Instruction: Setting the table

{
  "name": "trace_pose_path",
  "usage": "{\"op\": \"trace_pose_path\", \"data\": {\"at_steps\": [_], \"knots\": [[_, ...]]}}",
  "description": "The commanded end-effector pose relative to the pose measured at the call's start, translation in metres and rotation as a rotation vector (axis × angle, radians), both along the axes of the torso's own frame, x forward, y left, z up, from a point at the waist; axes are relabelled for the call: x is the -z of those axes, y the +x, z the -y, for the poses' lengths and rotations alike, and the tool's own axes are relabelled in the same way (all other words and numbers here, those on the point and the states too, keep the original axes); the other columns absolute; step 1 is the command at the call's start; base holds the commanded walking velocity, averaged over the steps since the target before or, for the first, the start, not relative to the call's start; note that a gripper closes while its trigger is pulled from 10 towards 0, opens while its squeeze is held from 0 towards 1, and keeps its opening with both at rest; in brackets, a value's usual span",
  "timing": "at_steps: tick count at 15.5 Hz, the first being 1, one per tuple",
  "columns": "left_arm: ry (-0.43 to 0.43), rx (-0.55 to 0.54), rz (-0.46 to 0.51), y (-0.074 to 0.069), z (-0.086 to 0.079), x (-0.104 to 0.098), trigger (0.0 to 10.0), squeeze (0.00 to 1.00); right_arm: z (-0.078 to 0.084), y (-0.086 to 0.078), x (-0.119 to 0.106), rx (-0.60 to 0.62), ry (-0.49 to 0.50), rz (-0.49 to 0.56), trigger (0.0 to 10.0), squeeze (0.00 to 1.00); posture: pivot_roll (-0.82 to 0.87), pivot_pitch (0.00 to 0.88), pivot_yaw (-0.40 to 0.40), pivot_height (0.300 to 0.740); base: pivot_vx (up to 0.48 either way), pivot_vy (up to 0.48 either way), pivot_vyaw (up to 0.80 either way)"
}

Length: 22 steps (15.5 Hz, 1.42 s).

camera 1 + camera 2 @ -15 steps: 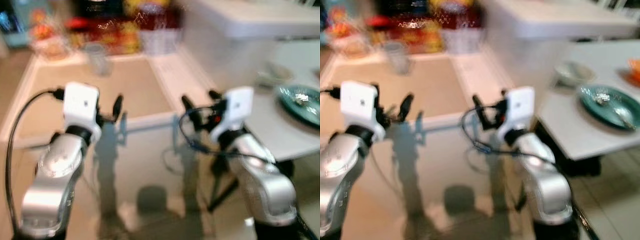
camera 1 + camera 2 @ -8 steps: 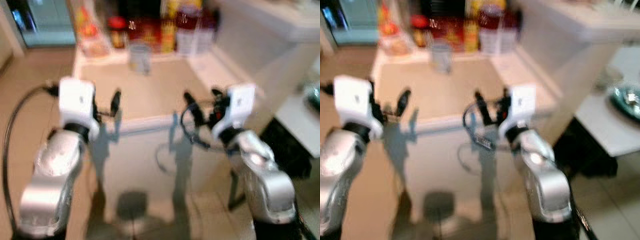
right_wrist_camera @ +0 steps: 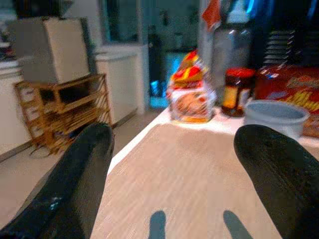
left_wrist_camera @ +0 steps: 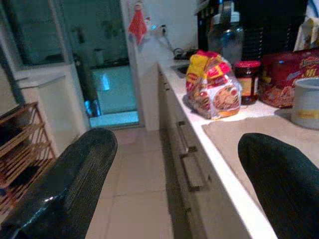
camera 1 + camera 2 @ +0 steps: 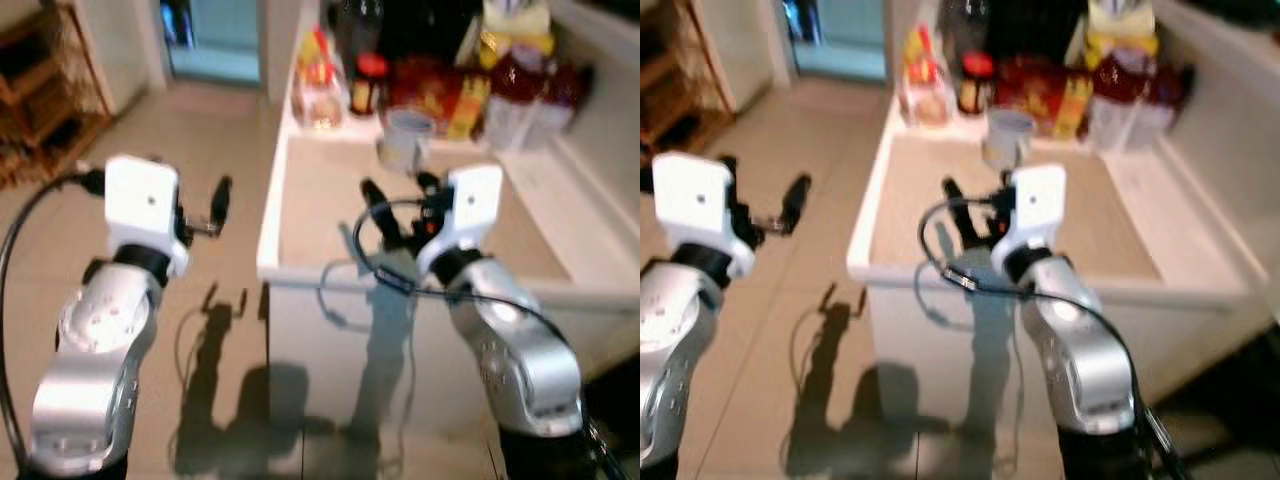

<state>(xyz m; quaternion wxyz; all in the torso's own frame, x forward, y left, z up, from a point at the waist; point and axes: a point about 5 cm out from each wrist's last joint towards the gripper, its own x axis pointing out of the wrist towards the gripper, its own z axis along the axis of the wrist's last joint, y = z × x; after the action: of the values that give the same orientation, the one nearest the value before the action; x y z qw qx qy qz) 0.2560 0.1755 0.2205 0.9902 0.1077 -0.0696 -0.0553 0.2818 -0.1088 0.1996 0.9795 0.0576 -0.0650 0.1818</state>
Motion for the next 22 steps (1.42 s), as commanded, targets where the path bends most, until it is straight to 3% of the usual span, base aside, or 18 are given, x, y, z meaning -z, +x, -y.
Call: {"op": "trace_pose_path", "data": {"at_steps": [1, 7, 8, 13, 17, 18, 20, 22], "knots": [[0.004, 0.055, 0.006, 0.000, 0.011, -0.001, 10.0, 0.00, 0.016, 0.003, -0.001, 0.086, 0.018, 0.002, 10.0, 0.00, 0.09, 0.000, -0.035, 0.740, 0.371, 0.000, 0.00], [0.010, 0.202, -0.001, -0.005, 0.027, 0.003, 10.0, 0.00, 0.036, 0.008, -0.002, 0.232, 0.029, 0.001, 10.0, 0.00, 0.09, 0.000, -0.034, 0.740, 0.102, 0.000, 0.00], [0.005, 0.265, 0.000, -0.008, 0.032, 0.002, 10.0, 0.00, 0.041, 0.010, 0.001, 0.264, 0.047, -0.030, 10.0, 1.00, 0.09, 0.000, -0.035, 0.740, 0.000, 0.000, 0.00], [0.009, 0.376, -0.030, -0.012, 0.041, 0.005, 10.0, 0.00, 0.054, 0.020, 0.002, 0.326, -0.015, -0.040, 10.0, 1.00, 0.09, 0.000, -0.030, 0.740, 0.000, 0.000, 0.00], [0.032, 0.416, -0.068, -0.010, 0.043, 0.009, 10.0, 0.00, 0.071, 0.040, 0.004, 0.382, -0.059, -0.074, 10.0, 1.00, 0.09, 0.000, -0.017, 0.740, 0.000, 0.000, 0.00], [0.028, 0.445, -0.079, -0.010, 0.047, 0.010, 10.0, 0.00, 0.079, 0.051, 0.004, 0.410, -0.112, -0.076, 10.0, 0.03, 0.09, 0.000, -0.016, 0.740, 0.000, 0.000, 0.00], [0.021, 0.507, -0.092, -0.014, 0.053, 0.010, 10.0, 0.00, 0.093, 0.064, 0.007, 0.444, -0.162, -0.108, 10.0, 0.00, 0.09, 0.000, -0.019, 0.740, 0.000, 0.000, 0.00], [0.023, 0.520, -0.103, -0.015, 0.055, 0.012, 10.0, 0.00, 0.098, 0.072, 0.014, 0.410, -0.166, -0.149, 10.0, 0.00, 0.09, 0.000, -0.018, 0.740, 0.000, 0.000, 0.00]]}}
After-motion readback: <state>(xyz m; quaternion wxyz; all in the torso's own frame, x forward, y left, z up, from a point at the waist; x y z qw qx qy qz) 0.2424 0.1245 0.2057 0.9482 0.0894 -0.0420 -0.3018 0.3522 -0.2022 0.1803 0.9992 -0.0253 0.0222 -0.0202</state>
